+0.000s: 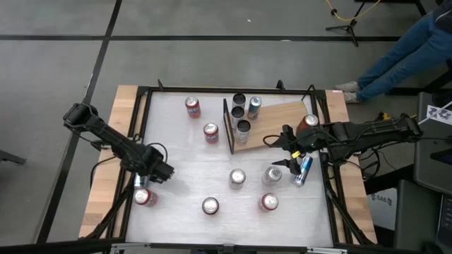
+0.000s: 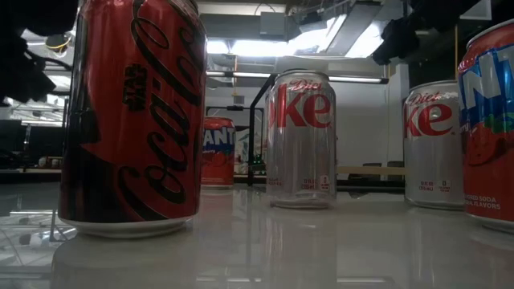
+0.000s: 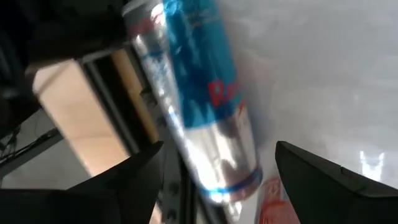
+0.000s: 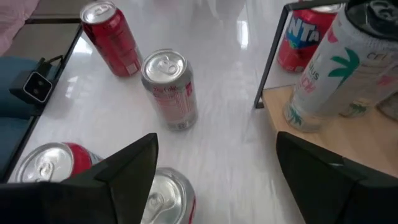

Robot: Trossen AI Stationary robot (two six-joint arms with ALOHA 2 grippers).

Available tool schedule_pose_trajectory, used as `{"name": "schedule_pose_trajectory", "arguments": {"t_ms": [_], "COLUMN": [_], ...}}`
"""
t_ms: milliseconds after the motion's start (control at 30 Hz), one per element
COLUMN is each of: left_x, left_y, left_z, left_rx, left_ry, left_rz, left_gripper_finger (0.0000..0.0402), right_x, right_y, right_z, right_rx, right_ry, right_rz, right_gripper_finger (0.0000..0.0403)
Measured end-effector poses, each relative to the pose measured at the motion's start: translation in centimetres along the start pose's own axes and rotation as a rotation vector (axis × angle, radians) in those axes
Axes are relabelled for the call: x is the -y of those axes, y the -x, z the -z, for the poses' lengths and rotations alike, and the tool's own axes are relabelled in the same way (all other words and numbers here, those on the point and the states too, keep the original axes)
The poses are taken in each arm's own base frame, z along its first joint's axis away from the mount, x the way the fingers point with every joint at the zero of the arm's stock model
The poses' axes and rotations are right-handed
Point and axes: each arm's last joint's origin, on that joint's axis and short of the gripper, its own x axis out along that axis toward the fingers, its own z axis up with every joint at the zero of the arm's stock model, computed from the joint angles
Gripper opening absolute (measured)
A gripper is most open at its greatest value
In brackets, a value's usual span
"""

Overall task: Place canned beverage on shelf
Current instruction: Put the left blue white soda can on the shelf aligned with the other blue white soda can

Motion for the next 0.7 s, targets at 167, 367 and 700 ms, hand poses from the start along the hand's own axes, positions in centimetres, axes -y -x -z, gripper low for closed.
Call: {"name": "schedule_pose_trajectory", "arguments": {"t_ms": [167,367,700], "left_x": [0.1,0.5,1.5], "left_y": [-1.2,-1.6,-2.6], "left_z": [-0.3,-0.2,0.1], "left_rx": [0.036,0.041,0.059], "left_ry": [0.022,0.025,0.029], "left_rz": [0.025,0.005,-0.016], "left_gripper_finger": [0.0296,0.0296,0.0296], "right_x": [0.0,0.0,0.0], "right_y": [0.0,0.0,0.0], "right_z": [0.0,0.0,0.0], "right_rx": [0.001,0.002,0.001], "right_ry": [0.000,0.000,0.001], "right_rz": [0.000,0.000,0.002], "right_gripper_finger": [0.0317,0.0317,0.0317]}}
